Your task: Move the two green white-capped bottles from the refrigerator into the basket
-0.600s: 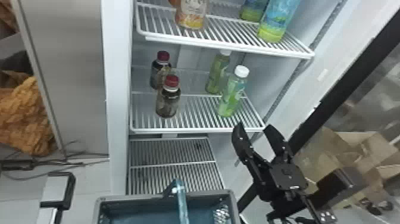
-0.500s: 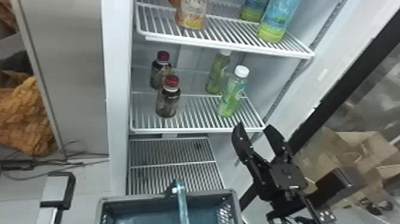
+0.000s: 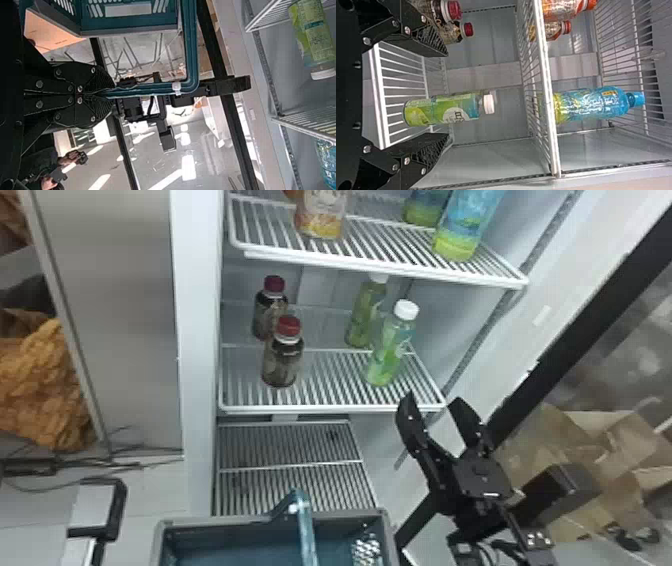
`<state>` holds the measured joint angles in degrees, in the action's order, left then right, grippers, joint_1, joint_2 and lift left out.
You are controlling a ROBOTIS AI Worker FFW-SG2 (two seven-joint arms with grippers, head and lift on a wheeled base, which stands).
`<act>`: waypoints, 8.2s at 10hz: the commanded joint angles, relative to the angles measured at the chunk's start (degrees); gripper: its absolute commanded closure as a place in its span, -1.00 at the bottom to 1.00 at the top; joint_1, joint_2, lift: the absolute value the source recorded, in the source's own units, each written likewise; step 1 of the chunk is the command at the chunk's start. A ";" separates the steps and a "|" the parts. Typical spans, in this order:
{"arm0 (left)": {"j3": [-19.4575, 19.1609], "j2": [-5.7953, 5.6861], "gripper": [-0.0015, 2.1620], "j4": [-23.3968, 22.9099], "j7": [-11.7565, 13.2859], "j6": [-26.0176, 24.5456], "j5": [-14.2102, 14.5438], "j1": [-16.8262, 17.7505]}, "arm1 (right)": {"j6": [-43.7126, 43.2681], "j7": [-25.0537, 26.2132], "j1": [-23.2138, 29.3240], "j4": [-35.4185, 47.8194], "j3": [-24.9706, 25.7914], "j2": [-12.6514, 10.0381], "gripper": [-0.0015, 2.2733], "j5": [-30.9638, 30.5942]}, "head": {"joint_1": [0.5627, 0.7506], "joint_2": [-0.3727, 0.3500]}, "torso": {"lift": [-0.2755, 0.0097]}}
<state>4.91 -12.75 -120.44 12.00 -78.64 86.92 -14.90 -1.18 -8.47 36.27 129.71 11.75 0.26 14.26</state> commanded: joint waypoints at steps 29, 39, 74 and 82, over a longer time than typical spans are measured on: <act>0.00 -0.26 0.05 0.00 0.13 0.60 0.71 0.56 | -8.67 2.40 -37.82 -42.74 -3.07 3.08 -0.67 -3.64 | 0.41 -0.94 | -0.92; 0.46 -0.44 0.05 0.28 0.13 0.74 0.60 1.12 | -6.42 2.76 -32.90 -31.91 -3.64 4.22 -0.25 -2.04 | 0.41 -0.94 | -0.92; 1.03 -0.61 0.05 1.55 -0.05 1.02 -0.32 1.26 | 59.53 -4.36 19.55 37.42 6.53 2.46 -0.24 13.27 | 0.41 -0.94 | -0.92; 1.14 -0.61 0.05 1.69 -0.05 1.02 -0.09 1.26 | 59.96 -5.24 19.55 37.70 8.24 1.85 -0.74 12.93 | 0.41 -0.94 | -0.92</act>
<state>6.05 -13.36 -118.76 11.97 -77.62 86.82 -13.65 59.80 -13.72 55.82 167.46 19.86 2.18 27.27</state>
